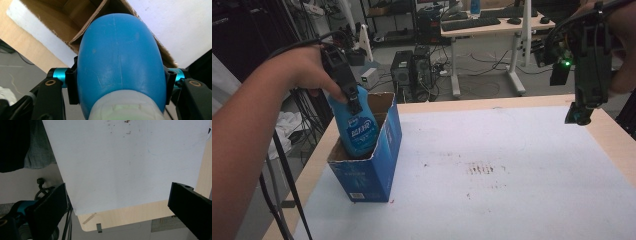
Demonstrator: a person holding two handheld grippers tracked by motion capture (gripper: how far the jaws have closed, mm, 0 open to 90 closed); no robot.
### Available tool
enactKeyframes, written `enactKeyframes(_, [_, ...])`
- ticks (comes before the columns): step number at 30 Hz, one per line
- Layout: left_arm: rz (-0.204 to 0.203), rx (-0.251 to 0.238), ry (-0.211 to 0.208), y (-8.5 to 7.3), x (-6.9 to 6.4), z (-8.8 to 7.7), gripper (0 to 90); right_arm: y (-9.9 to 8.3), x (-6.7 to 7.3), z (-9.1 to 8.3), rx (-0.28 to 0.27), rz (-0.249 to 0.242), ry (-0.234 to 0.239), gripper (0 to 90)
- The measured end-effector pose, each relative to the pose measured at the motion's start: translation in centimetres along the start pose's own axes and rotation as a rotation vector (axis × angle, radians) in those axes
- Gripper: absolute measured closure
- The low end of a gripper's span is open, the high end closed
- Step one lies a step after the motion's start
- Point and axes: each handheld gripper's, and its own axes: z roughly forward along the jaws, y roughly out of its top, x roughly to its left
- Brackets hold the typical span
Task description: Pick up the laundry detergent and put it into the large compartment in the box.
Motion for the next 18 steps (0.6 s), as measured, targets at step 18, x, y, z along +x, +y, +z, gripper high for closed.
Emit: enactKeyframes(18, [0.048, 0.025, -0.019, -0.4, -0.1, 5.6, 37.6, 0.1, 0.1, 0.1, 0.003, -0.005, 0.001, 1.7])
